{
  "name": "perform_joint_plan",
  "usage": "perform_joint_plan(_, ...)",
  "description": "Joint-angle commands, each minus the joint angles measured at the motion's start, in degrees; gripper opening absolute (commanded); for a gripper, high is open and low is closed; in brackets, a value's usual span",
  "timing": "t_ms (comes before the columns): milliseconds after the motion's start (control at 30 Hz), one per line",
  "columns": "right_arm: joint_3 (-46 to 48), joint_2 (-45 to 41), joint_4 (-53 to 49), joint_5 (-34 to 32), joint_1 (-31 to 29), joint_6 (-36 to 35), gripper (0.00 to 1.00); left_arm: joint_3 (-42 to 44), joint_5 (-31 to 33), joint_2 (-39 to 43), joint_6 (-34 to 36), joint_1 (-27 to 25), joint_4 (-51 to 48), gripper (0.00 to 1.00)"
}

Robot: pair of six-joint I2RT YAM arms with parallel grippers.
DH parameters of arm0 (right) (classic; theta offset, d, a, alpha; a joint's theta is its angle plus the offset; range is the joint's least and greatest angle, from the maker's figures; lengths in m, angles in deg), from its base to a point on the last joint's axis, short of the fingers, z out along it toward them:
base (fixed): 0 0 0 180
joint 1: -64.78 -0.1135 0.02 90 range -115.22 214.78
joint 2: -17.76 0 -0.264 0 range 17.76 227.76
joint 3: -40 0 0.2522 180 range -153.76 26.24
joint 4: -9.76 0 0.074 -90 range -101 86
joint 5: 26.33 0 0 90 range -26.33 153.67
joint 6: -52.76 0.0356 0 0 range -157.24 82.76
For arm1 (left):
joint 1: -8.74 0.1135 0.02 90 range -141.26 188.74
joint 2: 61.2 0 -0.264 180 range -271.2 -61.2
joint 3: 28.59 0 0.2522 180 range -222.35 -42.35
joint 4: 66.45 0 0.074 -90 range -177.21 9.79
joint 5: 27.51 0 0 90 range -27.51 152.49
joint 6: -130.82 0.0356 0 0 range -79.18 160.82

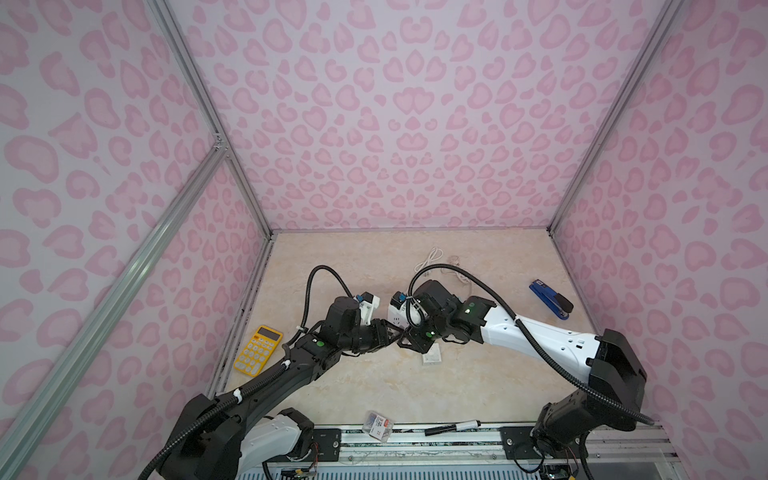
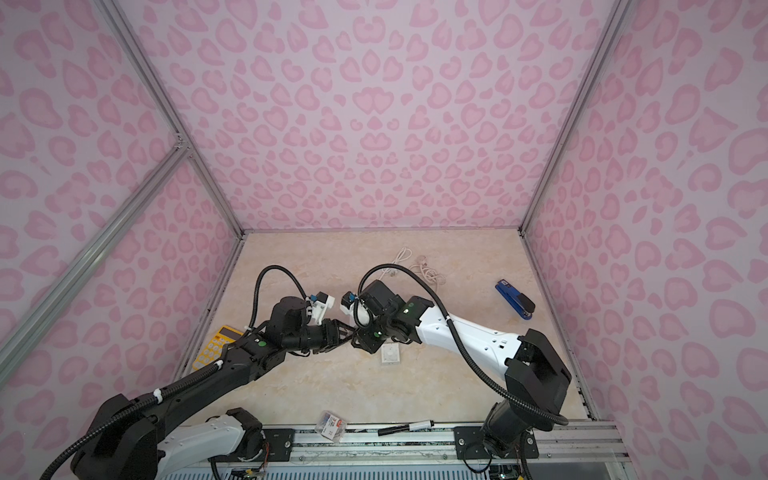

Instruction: Insert the plug

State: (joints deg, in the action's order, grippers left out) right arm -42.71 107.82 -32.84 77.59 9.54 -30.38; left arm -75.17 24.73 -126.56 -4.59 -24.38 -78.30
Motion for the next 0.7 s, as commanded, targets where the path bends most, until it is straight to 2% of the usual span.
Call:
perform_joint_plan(0, -0.7, 0.8, -0.1, 0.0, -0.1, -0.3, 0.24, -0.4, -0.6, -0.1, 0.3, -0.2, 2.0, 0.38)
perform_joint_plan(100, -1.2, 1.4, -0.1, 0.0, -0.1, -0.4, 0.25, -0.3, -0.3, 0.1, 0.5, -0.2, 1.9, 0.3)
perform_joint_plan(267, -2.0, 2.5, 0.4, 0.1, 0.0, -0.3, 0.31, -0.3, 0.7, -0.1, 1.0, -0.2, 1.5, 0.23)
perform_joint_plan(333, -2.3, 3.2, 0.6, 0.2, 0.1, -0.3, 0.33, -0.2, 2.5, -0.2, 1.7, -0.2, 0.6, 0.12)
perform_joint_plan(400, -2.7, 3.5, 0.6, 0.2, 0.2, -0.3, 0.43, -0.3, 3.6, -0.4, 1.8, -0.1, 0.2, 0.04)
perform_joint_plan(533, -2.0, 2.2, 2.0, -0.1, 0.9, 0.2, 0.66, -0.4, 5.2, -0.2, 0.5, 0.2, 1.4, 0.03)
perform_joint_plan(667, 0.6, -1.7, 6.5, 0.5, 2.5, 2.3, 0.79, -1.2, 8.7, 0.9, -2.2, 1.7, 1.4, 0.03)
